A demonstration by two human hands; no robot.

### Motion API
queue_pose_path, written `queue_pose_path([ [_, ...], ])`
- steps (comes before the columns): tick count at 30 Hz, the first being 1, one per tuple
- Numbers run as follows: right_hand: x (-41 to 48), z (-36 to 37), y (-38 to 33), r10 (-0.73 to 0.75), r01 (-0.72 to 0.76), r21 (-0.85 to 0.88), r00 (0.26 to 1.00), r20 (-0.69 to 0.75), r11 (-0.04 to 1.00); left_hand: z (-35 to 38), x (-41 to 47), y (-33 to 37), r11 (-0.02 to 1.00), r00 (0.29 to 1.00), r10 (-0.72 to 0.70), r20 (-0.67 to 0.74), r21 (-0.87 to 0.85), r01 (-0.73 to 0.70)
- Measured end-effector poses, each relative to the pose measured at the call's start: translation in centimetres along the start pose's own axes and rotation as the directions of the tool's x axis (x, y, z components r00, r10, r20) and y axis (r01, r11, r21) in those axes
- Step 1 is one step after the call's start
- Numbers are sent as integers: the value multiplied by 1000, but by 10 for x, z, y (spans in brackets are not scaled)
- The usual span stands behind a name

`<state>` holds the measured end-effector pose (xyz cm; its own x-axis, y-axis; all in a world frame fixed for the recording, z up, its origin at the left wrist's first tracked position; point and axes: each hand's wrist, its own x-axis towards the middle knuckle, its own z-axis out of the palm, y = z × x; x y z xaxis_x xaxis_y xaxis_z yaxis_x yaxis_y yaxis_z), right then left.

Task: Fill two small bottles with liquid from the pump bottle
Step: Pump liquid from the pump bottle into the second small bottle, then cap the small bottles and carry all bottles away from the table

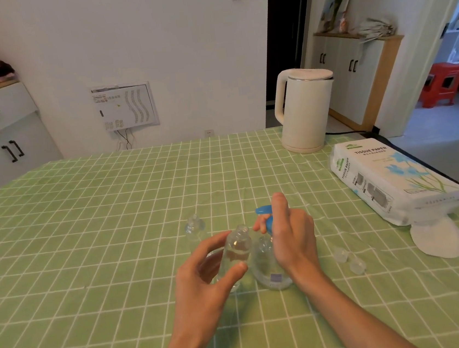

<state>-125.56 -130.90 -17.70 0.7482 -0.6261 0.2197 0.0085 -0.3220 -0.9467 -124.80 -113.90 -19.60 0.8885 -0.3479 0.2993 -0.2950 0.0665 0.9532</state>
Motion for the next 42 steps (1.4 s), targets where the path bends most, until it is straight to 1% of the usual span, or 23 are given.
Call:
queue_pose_path([
  [7,15,5,-2,25,-25,5,999,28,1000,-4,-5,1,1000,1000,-5,-15,-3,5],
  [12,10,-16,-8,29,-35,35,985,169,999,-7,-12,-1,999,1000,-30,3,-13,31],
  [14,5,-30,-7,10,-11,8,982,187,1000,-10,-17,-3,999,999,-43,8,-21,43],
  [16,2,-52,-1,-7,22,-101,989,145,995,-12,-22,-7,998,998,-57,10,-34,57],
  [17,0,-65,4,-15,39,-207,993,117,977,-15,-24,-9,998,998,-62,9,-32,62],
  [19,-4,-94,14,19,25,-449,996,92,893,-17,-28,-14,997,997,-72,7,-34,72],
  [21,-11,-120,24,103,-29,-611,991,87,791,-17,-31,-19,996,997,-80,5,-36,80],
  [23,-19,-139,33,172,-47,-706,979,107,707,-15,-32,-22,996,996,-85,12,-35,85],
  [25,-26,-150,43,229,-45,-762,964,137,646,-13,-34,-24,995,996,-89,17,-32,90],
  [27,-30,-154,49,254,-40,-793,956,147,608,-11,-37,-24,996,996,-88,26,-27,89],
  [29,-32,-153,55,238,-25,-801,960,147,598,-9,-39,-24,996,996,-88,34,-19,89],
  [34,-33,-147,58,170,-52,-777,983,72,627,-13,-43,-24,996,995,-92,27,-12,92],
  [36,-35,-146,54,147,-47,-754,987,67,655,-14,-43,-24,996,996,-90,21,-10,91],
  [37,-37,-146,49,124,-29,-729,989,78,684,-14,-44,-23,996,996,-89,17,-8,89],
  [39,-41,-142,37,61,31,-631,991,123,775,-12,-44,-22,996,996,-88,13,5,88],
  [40,-44,-139,29,39,49,-558,989,145,828,-11,-44,-21,996,996,-89,13,10,89],
  [42,-51,-128,12,44,48,-404,975,216,913,-8,-44,-19,996,996,-90,17,17,90],
])
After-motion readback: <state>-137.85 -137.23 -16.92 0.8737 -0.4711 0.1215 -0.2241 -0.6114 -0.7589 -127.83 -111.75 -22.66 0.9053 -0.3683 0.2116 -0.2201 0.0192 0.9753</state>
